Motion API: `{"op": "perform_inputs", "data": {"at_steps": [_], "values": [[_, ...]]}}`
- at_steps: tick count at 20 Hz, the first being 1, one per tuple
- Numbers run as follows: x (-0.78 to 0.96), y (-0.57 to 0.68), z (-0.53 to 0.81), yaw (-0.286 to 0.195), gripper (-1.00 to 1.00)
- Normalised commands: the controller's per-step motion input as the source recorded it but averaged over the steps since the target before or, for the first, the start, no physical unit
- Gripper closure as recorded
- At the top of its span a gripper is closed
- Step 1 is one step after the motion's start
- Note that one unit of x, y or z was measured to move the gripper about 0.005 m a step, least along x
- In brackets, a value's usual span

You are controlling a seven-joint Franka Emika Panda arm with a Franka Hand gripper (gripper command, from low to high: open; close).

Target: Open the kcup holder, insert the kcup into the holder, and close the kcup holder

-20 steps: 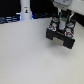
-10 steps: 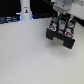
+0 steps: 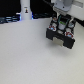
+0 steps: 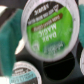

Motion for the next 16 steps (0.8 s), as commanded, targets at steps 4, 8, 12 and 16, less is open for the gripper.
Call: {"op": "perform_inputs", "data": {"at_steps": [4, 8, 12, 16], "values": [[0.28, -0.09, 0.42, 0.098, -1.0], [0.43, -0.34, 0.46, 0.078, -1.0], [0.53, -0.44, 0.36, 0.048, -1.0], [0.61, -0.45, 0.28, 0.036, -1.0]]}}
